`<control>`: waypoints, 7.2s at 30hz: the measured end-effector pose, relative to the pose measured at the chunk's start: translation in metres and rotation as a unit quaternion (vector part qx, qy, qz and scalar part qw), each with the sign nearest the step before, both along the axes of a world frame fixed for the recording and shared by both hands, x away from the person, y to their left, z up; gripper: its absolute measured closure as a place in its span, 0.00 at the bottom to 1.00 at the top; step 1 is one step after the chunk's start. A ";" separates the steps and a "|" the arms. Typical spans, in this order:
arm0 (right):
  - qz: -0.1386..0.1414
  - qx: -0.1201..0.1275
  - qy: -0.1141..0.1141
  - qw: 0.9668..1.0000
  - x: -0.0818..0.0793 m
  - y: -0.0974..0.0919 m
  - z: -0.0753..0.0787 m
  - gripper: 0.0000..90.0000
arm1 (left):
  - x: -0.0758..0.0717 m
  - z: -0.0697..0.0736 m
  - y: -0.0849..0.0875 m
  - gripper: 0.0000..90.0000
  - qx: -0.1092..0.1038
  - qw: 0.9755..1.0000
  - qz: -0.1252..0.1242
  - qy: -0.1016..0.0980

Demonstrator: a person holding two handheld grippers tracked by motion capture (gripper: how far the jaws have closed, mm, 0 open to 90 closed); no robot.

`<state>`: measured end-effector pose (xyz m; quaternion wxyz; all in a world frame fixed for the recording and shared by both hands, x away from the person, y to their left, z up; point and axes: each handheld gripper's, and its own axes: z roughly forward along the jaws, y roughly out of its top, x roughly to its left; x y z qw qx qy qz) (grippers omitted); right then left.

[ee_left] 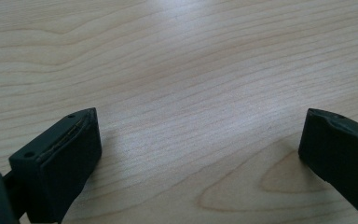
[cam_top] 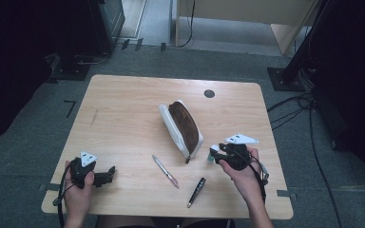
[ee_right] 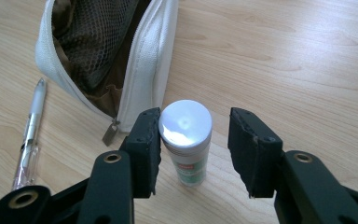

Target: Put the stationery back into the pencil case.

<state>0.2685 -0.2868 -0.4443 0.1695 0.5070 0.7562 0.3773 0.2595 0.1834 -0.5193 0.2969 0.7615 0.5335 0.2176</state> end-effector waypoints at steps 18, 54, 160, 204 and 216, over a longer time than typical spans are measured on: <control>0.007 -0.038 -0.009 0.999 -0.001 0.007 -0.001 0.73 | 0.000 0.000 0.000 0.00 -0.001 1.000 -0.001 0.000; 0.061 0.022 -0.061 0.996 -0.006 0.034 0.065 0.73 | 0.000 0.000 0.000 0.00 -0.002 1.000 -0.001 0.000; -0.001 0.030 -0.020 0.999 -0.076 0.049 -0.020 0.54 | 0.000 0.000 0.000 0.00 -0.001 1.000 -0.003 0.000; -0.096 0.008 0.022 0.995 -0.112 0.071 -0.065 0.35 | 0.000 0.000 0.000 0.00 -0.001 1.000 -0.003 0.000; -0.087 0.014 0.018 0.996 -0.107 0.053 -0.068 0.66 | 0.000 0.000 0.000 0.00 -0.001 1.000 -0.003 0.000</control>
